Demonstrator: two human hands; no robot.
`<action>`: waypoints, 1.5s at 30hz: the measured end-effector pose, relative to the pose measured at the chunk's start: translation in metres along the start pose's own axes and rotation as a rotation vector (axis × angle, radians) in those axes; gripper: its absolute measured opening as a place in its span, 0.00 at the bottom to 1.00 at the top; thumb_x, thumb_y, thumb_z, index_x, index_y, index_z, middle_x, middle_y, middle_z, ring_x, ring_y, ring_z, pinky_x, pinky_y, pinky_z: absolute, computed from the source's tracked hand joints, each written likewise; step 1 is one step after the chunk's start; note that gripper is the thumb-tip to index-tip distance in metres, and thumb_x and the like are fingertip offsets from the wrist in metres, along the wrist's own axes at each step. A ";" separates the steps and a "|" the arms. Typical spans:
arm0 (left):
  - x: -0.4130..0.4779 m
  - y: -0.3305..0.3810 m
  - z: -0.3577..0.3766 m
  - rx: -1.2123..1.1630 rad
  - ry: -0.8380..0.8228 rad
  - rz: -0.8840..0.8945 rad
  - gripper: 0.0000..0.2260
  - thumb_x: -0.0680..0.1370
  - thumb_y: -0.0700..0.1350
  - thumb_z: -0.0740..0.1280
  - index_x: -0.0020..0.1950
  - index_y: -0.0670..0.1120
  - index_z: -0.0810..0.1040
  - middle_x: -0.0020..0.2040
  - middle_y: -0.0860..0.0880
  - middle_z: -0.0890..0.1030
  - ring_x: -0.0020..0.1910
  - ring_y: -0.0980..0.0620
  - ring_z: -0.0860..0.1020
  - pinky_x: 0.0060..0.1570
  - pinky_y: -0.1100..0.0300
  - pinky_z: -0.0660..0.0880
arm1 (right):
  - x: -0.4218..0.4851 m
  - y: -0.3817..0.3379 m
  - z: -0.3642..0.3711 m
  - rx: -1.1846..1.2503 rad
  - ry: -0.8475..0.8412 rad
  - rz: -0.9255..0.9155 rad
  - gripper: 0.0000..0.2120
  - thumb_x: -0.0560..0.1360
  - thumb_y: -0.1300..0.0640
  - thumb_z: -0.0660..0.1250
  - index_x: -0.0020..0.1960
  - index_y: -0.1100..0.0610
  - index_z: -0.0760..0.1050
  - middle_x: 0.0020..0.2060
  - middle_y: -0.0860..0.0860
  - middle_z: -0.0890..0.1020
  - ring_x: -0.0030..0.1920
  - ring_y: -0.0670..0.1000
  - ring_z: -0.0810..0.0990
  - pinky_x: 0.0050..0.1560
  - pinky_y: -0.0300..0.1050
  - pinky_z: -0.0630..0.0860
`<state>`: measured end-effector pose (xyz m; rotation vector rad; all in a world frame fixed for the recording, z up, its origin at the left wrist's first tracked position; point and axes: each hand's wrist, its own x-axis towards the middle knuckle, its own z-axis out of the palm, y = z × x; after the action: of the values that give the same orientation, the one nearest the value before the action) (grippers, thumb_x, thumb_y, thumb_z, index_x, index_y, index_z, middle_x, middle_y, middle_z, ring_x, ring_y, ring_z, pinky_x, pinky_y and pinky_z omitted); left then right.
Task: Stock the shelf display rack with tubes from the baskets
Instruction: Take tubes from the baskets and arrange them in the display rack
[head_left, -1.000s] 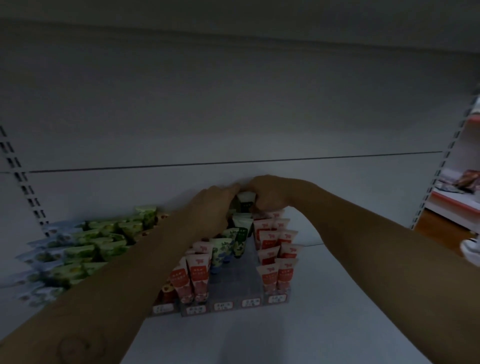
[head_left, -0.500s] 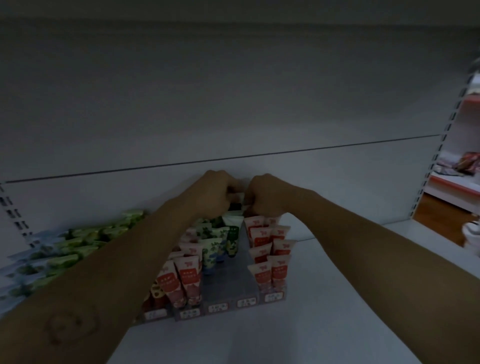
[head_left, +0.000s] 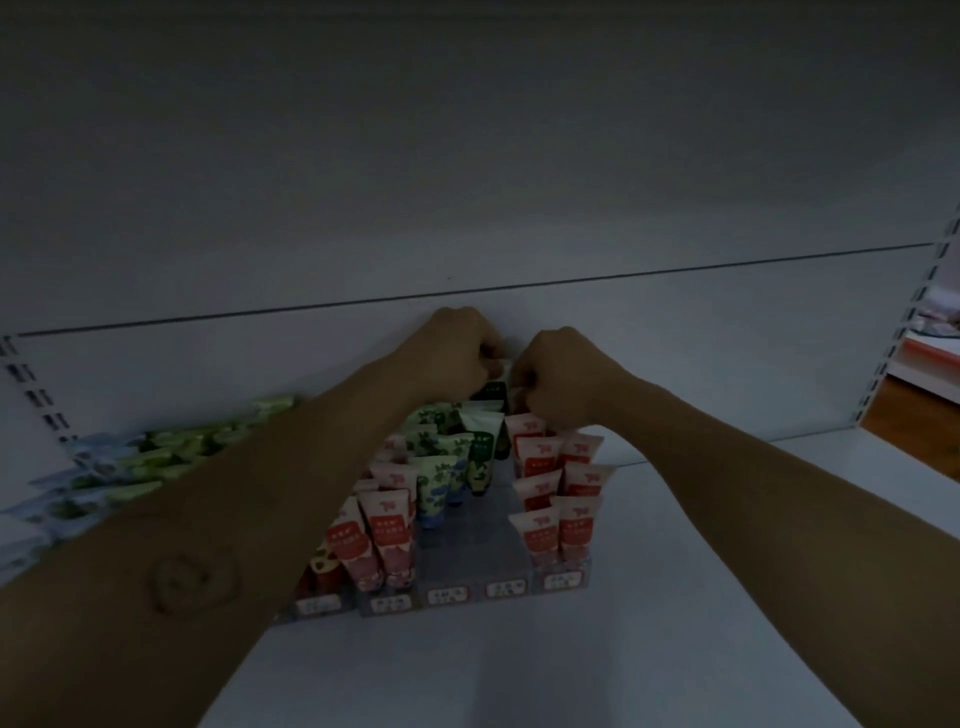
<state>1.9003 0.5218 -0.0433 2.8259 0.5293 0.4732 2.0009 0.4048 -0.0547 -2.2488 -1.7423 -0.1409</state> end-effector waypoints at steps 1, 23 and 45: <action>0.000 0.002 0.001 0.000 -0.003 -0.001 0.08 0.77 0.40 0.68 0.53 0.40 0.83 0.50 0.44 0.83 0.45 0.49 0.80 0.44 0.60 0.75 | -0.001 0.000 0.000 0.019 -0.004 0.015 0.12 0.72 0.62 0.62 0.47 0.63 0.83 0.45 0.57 0.84 0.47 0.55 0.80 0.50 0.46 0.77; -0.010 0.009 0.010 0.052 -0.078 0.021 0.08 0.76 0.39 0.67 0.45 0.34 0.81 0.40 0.37 0.82 0.34 0.46 0.77 0.32 0.54 0.73 | 0.003 0.003 0.006 0.083 -0.044 0.268 0.06 0.72 0.60 0.64 0.39 0.62 0.77 0.37 0.56 0.80 0.42 0.55 0.79 0.39 0.41 0.74; -0.022 0.003 0.007 0.012 -0.064 -0.055 0.12 0.77 0.40 0.65 0.33 0.41 0.72 0.29 0.48 0.71 0.28 0.53 0.69 0.28 0.62 0.65 | -0.007 -0.006 0.000 0.092 0.026 0.289 0.10 0.73 0.60 0.66 0.47 0.64 0.83 0.45 0.59 0.84 0.47 0.56 0.81 0.51 0.47 0.79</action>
<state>1.8843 0.5095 -0.0547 2.8191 0.5979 0.3685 1.9937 0.3995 -0.0553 -2.3872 -1.3625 -0.0277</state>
